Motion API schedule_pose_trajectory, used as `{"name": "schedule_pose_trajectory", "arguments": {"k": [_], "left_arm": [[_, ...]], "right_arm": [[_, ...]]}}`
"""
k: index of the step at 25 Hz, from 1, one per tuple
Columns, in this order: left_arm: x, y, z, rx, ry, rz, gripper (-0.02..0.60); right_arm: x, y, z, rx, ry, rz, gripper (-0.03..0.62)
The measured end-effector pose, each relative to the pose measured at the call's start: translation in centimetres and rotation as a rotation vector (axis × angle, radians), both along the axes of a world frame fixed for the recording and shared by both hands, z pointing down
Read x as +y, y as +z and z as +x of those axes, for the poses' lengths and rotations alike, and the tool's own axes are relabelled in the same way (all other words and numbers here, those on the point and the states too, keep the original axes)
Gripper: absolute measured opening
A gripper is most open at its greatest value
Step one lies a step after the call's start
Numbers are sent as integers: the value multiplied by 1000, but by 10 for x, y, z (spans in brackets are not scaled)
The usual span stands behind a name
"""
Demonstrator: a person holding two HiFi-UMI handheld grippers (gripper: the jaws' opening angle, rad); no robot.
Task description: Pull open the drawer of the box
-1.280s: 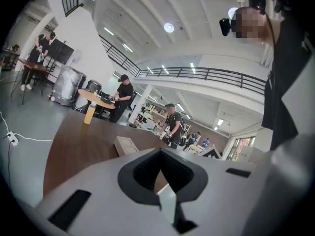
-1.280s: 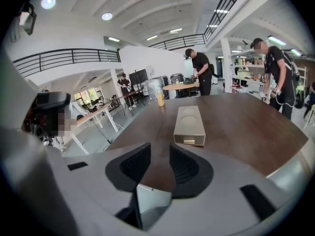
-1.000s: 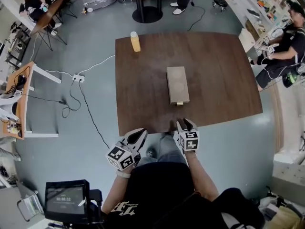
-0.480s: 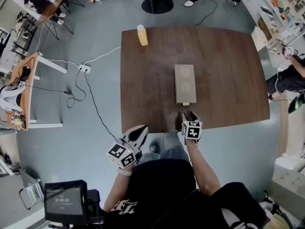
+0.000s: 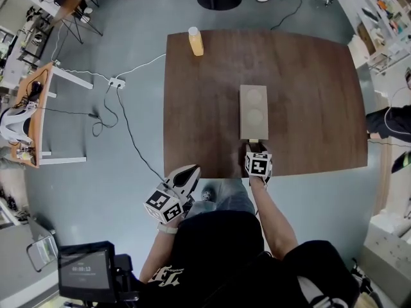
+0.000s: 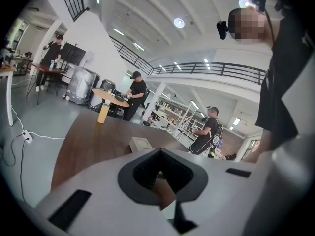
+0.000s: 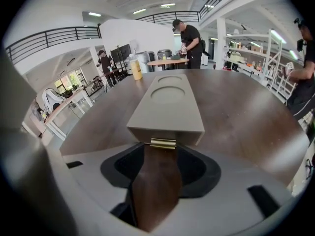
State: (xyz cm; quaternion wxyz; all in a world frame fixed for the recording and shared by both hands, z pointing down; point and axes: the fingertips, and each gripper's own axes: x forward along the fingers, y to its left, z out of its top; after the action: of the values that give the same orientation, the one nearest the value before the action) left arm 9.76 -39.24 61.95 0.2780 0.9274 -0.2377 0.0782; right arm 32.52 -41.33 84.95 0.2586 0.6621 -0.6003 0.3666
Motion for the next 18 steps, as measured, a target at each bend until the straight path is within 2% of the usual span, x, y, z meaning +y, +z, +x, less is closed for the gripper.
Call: {"name": "schedule_pose_trajectory", "arguments": {"k": [6,18], "left_arm": [[-7,2,5,-4,-10,-8,0],[-4,1,2,-9,-45,-22,0]], "right_arm": [[-10,8,4,-9,21,-36,175],[-12,9,8,61,98,-89,173]]}}
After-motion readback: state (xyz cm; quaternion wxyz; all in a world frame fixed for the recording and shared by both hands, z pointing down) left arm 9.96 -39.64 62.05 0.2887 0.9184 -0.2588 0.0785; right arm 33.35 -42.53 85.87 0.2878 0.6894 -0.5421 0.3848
